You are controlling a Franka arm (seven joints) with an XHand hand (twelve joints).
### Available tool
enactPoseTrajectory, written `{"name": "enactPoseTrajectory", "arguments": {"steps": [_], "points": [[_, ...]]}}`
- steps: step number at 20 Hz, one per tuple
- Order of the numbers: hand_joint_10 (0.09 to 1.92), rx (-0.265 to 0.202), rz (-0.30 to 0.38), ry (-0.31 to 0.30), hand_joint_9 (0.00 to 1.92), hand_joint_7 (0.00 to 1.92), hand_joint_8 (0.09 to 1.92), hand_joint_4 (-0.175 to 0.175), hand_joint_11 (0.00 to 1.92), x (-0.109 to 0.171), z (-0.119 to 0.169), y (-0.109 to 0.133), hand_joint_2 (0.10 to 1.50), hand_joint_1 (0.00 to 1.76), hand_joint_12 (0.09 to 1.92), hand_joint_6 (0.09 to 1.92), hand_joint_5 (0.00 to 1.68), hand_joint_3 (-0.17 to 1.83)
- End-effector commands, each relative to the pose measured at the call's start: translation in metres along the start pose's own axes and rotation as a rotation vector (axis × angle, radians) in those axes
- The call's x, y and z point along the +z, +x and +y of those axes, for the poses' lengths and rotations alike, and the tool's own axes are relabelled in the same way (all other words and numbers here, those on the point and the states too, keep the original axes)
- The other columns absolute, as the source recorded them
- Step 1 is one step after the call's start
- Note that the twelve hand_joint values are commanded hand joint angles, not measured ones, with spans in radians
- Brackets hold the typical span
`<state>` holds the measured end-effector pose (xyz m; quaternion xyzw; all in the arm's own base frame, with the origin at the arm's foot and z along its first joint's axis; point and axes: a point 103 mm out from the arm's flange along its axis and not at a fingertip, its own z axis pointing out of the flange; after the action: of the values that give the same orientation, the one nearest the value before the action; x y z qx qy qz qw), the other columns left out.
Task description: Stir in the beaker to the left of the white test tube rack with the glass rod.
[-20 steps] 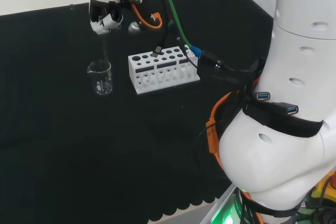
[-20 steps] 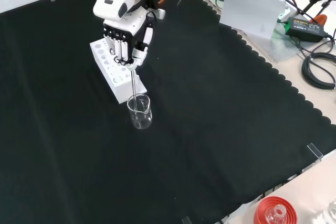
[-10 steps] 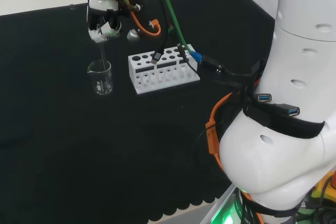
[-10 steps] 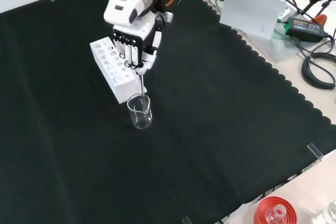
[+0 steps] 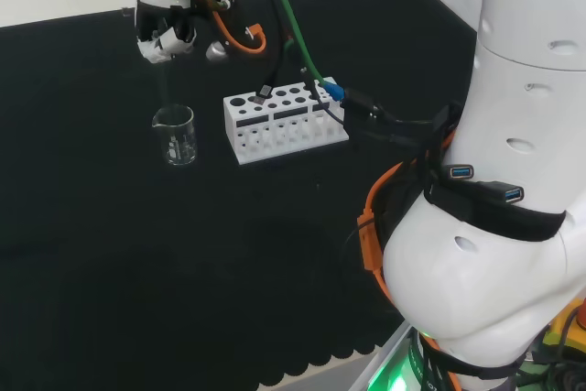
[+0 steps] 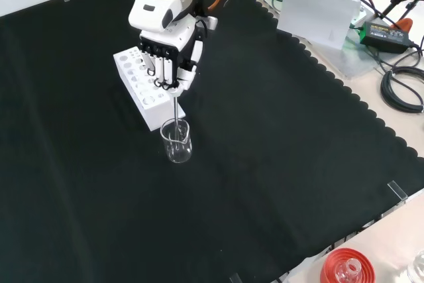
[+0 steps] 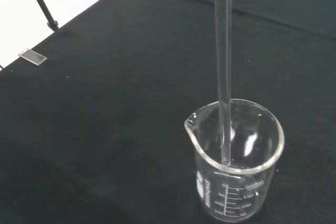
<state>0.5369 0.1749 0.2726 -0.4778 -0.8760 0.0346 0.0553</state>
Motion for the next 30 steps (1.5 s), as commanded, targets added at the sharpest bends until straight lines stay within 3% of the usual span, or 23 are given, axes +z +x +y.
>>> {"name": "enactPoseTrajectory", "arguments": {"steps": [1, 18, 30], "points": [[0.52, -0.031, 0.004, 0.017, 1.64, 1.28, 0.78, -0.175, 1.52, 0.008, 0.009, 0.017, 1.09, 1.32, 0.71, 0.39, 1.22, -0.17], [0.52, 0.014, -0.003, 0.013, 1.64, 1.28, 0.78, -0.175, 1.52, 0.004, 0.001, -0.030, 1.09, 1.32, 0.71, 0.40, 1.22, -0.17], [0.52, -0.013, -0.005, 0.020, 1.64, 1.28, 0.78, -0.175, 1.52, 0.009, 0.012, -0.008, 1.09, 1.32, 0.71, 0.40, 1.22, -0.17]]}}
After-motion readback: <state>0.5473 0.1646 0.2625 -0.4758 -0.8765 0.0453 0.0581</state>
